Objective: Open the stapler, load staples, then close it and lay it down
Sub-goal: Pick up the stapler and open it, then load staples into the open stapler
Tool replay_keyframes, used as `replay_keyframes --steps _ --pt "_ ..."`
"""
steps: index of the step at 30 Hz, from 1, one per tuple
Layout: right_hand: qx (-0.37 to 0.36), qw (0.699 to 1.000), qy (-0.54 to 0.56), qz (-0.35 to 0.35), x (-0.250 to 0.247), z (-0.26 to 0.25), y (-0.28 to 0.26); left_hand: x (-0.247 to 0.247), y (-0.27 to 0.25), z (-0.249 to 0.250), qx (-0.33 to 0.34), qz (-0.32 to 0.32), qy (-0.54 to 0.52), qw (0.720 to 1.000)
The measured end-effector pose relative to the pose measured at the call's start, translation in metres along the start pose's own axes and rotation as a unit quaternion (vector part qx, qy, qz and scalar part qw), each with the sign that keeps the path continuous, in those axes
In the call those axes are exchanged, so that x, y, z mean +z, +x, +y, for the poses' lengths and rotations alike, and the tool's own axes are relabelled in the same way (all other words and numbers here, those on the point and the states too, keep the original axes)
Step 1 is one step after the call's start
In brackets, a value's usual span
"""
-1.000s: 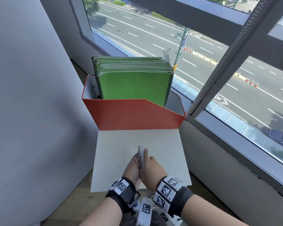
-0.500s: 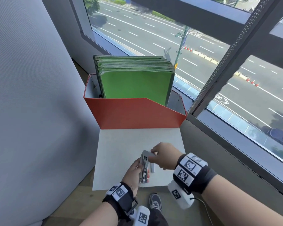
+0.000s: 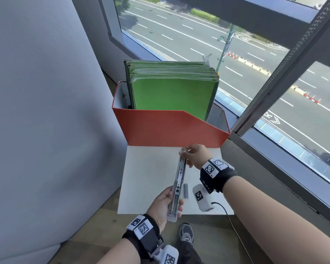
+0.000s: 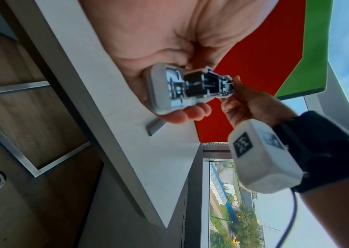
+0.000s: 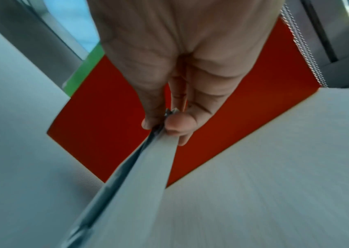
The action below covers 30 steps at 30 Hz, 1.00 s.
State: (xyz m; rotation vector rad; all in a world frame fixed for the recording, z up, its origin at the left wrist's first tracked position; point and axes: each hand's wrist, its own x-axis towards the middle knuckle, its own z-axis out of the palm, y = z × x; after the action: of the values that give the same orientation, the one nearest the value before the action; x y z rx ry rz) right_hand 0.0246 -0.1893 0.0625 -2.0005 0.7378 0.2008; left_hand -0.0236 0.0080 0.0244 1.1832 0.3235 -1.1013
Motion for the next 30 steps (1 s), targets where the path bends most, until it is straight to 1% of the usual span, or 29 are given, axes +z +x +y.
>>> replay_keyframes --steps 5,7,8,9,11,13,15,17,20,24,30 --pt "0.045 0.995 0.081 -0.027 0.022 0.014 0.010 -0.008 -0.001 -0.008 -0.008 0.025 -0.026 0.999" --pt "0.066 0.989 0.129 -0.023 0.025 0.022 0.006 -0.009 0.001 -0.007 0.001 0.037 -0.034 0.999" --pt "0.074 0.988 0.133 -0.018 0.025 0.028 0.003 -0.009 0.003 -0.006 0.007 0.043 -0.038 0.998" --pt "0.082 0.990 0.112 -0.021 0.026 0.035 -0.001 -0.009 0.005 -0.004 0.012 0.050 -0.037 0.998" --pt "0.095 0.994 0.008 -0.045 0.031 0.052 -0.011 -0.010 0.009 0.000 0.017 0.059 -0.026 0.998" --pt "0.102 0.989 -0.088 -0.058 0.040 0.068 -0.021 -0.011 0.012 0.002 0.014 0.063 -0.013 0.998" --pt "0.085 0.984 -0.146 -0.055 0.049 0.077 -0.030 -0.012 0.015 0.001 0.009 0.067 -0.005 0.998" --pt "0.072 0.984 -0.159 -0.048 0.055 0.081 -0.035 -0.010 0.017 0.001 0.007 0.068 -0.004 0.998" --pt "0.077 0.985 -0.150 -0.040 0.065 0.084 -0.039 -0.010 0.019 0.001 0.004 0.063 -0.005 0.998" --pt "0.066 0.983 -0.169 -0.040 0.073 0.089 -0.043 -0.008 0.023 0.003 0.000 0.060 0.003 0.998" --pt "0.067 0.989 -0.127 -0.031 0.071 0.091 -0.041 -0.004 0.025 0.005 -0.004 0.057 0.008 0.998"
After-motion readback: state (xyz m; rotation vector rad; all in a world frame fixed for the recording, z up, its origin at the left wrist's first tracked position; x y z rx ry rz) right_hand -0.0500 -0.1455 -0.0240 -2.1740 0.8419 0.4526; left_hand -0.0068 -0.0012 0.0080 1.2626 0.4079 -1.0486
